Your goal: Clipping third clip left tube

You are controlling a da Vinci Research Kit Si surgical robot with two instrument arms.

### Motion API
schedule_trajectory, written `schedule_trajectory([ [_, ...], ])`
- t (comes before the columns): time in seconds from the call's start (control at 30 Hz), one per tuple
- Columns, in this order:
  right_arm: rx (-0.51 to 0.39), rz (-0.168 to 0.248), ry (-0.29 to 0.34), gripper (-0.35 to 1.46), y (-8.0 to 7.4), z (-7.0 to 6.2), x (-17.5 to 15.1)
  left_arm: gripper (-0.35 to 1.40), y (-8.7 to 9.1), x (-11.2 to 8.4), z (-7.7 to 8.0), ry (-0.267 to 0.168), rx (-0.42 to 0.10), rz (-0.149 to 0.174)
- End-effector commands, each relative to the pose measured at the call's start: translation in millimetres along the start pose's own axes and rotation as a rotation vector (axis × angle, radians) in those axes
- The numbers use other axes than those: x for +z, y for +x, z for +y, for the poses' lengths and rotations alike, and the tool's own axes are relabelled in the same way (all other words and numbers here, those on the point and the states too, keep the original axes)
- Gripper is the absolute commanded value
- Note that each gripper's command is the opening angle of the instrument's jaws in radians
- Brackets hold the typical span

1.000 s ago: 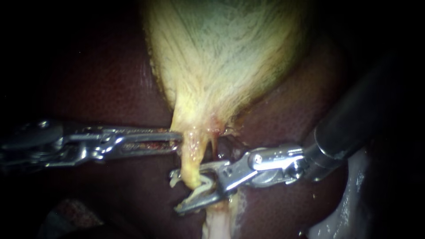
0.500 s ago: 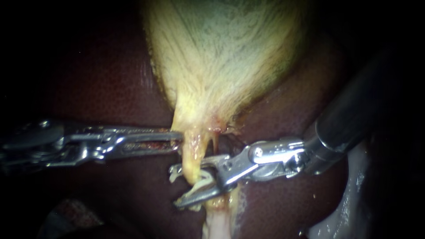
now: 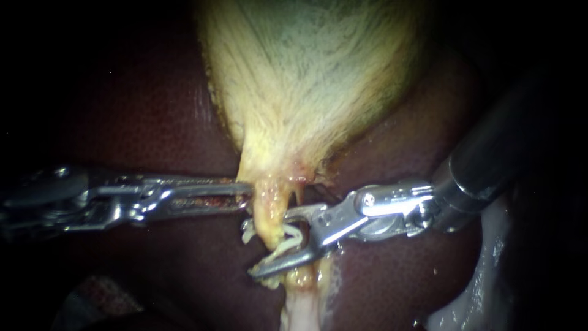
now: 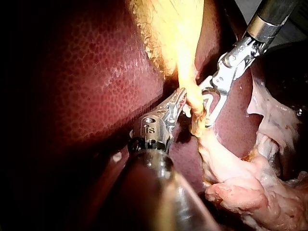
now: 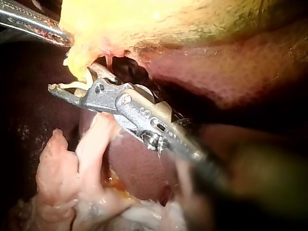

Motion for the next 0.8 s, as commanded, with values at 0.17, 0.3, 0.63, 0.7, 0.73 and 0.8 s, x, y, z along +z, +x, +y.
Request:
schedule_trajectory([
  [0.17, 0.004, 0.011, -0.018, 0.41, 0.3, 0.6, -0.4, -0.35, 0.0, 0.0, -0.1, -0.001, 0.001, -0.001],
  [0.3, 0.007, 0.012, -0.024, 0.41, 0.3, 0.8, -0.8, -0.35, 0.0, 0.0, -0.1, -0.002, 0.001, -0.001],
  [0.63, 0.011, 0.015, -0.025, 0.22, -0.1, 0.7, -0.8, -0.35, 0.0, 0.0, -0.1, -0.002, 0.001, -0.001],
  [0.7, 0.01, 0.015, -0.031, 0.07, -0.2, 0.7, -0.9, -0.35, 0.0, 0.0, -0.1, -0.002, 0.001, -0.001],
  [0.73, 0.01, 0.015, -0.036, -0.01, -0.3, 0.7, -0.9, -0.35, 0.0, 0.0, -0.1, -0.002, 0.001, -0.001],
  [0.8, 0.009, 0.009, -0.037, -0.12, -0.5, 0.7, -1.1, -0.35, 0.0, 0.0, -0.1, -0.002, 0.001, -0.001],
])
